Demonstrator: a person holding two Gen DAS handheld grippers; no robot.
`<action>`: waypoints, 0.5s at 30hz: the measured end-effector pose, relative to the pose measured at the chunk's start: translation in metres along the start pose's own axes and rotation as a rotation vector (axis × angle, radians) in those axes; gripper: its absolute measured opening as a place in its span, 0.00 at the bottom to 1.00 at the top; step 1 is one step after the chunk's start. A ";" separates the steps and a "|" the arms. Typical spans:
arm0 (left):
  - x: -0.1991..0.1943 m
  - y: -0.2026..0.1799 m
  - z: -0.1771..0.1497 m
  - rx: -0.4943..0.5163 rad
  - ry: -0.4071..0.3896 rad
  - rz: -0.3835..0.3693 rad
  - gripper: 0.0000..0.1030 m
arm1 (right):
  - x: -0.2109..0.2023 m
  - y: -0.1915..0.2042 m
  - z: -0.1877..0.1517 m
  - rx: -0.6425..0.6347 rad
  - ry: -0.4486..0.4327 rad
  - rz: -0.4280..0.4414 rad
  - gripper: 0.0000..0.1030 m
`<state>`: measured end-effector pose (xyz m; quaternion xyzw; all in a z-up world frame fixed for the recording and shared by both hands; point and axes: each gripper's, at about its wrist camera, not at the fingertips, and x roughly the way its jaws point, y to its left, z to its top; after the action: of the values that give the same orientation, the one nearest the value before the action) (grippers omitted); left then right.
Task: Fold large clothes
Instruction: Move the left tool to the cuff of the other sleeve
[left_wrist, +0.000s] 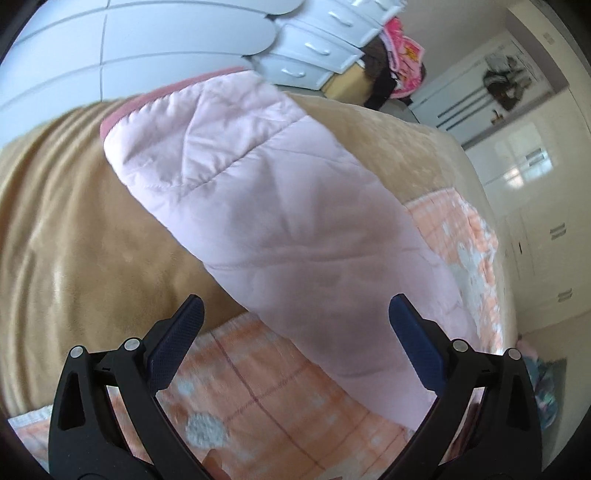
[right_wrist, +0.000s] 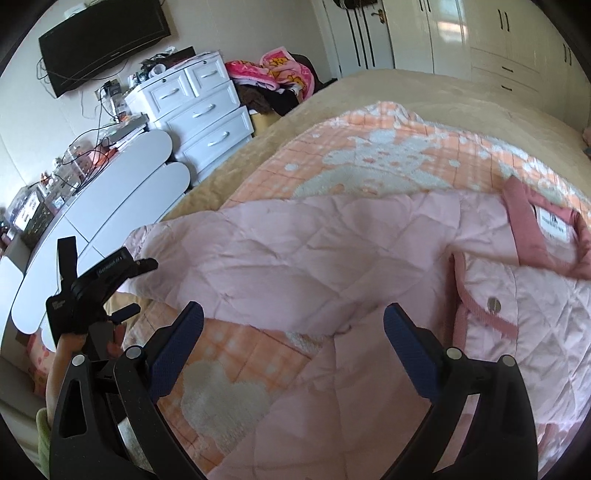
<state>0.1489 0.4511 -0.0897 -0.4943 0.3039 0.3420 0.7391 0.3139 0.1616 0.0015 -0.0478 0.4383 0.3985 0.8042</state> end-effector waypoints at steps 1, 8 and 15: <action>0.003 0.004 0.001 -0.016 -0.001 0.000 0.91 | -0.001 -0.002 -0.001 0.004 0.000 -0.003 0.95; 0.007 0.017 0.012 -0.069 -0.062 -0.006 0.91 | -0.020 -0.035 -0.017 0.084 -0.022 -0.022 0.95; 0.008 0.002 0.016 -0.008 -0.114 0.011 0.56 | -0.057 -0.085 -0.048 0.241 -0.063 -0.050 0.95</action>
<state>0.1537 0.4677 -0.0913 -0.4754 0.2627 0.3747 0.7514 0.3228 0.0495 -0.0091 0.0507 0.4563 0.3242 0.8271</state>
